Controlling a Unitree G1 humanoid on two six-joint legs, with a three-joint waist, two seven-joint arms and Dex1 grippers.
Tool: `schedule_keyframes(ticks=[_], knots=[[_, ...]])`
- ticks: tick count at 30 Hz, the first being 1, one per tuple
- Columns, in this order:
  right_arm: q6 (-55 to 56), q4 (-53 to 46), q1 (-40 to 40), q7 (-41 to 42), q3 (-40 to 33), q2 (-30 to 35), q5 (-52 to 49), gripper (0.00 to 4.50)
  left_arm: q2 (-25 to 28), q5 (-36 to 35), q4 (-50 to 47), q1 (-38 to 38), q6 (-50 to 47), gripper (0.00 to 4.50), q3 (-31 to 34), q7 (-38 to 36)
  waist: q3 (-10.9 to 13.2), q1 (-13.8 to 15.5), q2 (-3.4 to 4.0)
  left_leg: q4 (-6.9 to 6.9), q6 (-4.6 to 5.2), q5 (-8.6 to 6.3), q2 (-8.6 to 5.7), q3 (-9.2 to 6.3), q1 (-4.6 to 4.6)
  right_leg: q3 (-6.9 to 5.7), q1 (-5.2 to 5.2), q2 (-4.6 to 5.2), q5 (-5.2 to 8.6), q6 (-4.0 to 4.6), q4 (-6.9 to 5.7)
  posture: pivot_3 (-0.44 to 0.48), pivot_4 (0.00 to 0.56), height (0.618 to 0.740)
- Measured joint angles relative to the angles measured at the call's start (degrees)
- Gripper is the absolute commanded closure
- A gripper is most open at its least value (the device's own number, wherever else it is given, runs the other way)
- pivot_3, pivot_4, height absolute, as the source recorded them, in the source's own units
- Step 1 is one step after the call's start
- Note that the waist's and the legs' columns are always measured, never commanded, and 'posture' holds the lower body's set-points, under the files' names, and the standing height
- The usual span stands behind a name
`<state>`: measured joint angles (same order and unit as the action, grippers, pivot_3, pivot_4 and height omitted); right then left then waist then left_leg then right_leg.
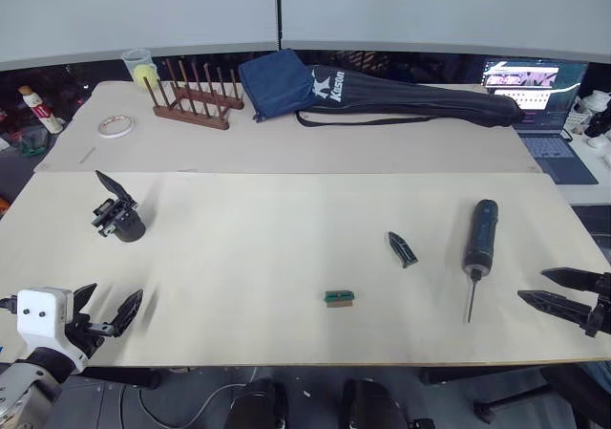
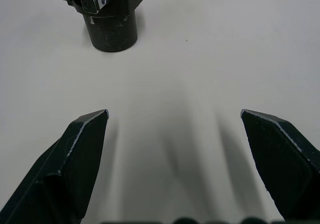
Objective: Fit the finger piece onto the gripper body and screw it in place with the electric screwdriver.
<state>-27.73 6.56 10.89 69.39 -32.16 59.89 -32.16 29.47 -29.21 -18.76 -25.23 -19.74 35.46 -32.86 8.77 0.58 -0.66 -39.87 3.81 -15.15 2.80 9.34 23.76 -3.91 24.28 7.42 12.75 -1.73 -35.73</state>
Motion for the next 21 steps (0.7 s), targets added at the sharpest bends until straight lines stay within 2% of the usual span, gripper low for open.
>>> schedule_keyframes(ticks=[2,7,10,16,21], knots=[[-0.55,-0.37,-0.75,-0.60,0.22,-0.09,-0.02,0.07,-0.11,0.00,0.04,0.10,0.16,0.00,0.13,0.11,0.00,0.00,0.00,0.00,0.00,0.00,0.00,0.00,0.00,0.00,0.00,0.00,0.00,0.00,0.00,0.000,0.150,0.740],[-5.60,-12.47,-12.78,-6.89,3.50,-1.21,-3.60,0.07,-1.05,0.33,3.17,2.67,0.72,0.00,0.52,3.20,-0.04,-0.93,0.07,0.03,-0.07,0.03,0.08,-0.02,-0.03,-0.01,0.06,-0.03,0.00,0.06,-0.11,0.000,0.150,0.740],[-8.28,-17.51,-17.28,-9.10,6.62,-2.60,-5.65,0.07,-0.47,1.78,5.52,4.78,1.02,0.00,1.21,4.93,-0.04,-0.84,-0.09,0.05,-0.06,0.00,0.06,-0.04,0.01,-0.05,0.06,-0.04,0.01,0.04,-0.09,0.000,0.150,0.740],[-13.86,-28.62,-26.23,-9.88,18.33,-6.14,-11.91,0.07,4.09,4.38,14.14,14.51,2.31,0.00,0.32,5.75,-0.02,0.14,-0.13,-0.02,-0.25,-0.11,0.02,-0.05,0.03,-0.12,0.10,0.06,-0.11,-0.12,-0.04,0.000,0.150,0.740],[-13.92,-29.70,-28.81,-9.55,22.03,-7.17,-11.83,0.07,5.11,6.91,20.26,22.44,3.46,0.00,-3.13,5.82,-0.07,0.14,-0.27,-0.05,-0.35,-0.02,-0.04,0.00,0.07,-0.13,0.02,0.10,-0.32,-0.44,-0.01,0.000,0.150,0.740]])
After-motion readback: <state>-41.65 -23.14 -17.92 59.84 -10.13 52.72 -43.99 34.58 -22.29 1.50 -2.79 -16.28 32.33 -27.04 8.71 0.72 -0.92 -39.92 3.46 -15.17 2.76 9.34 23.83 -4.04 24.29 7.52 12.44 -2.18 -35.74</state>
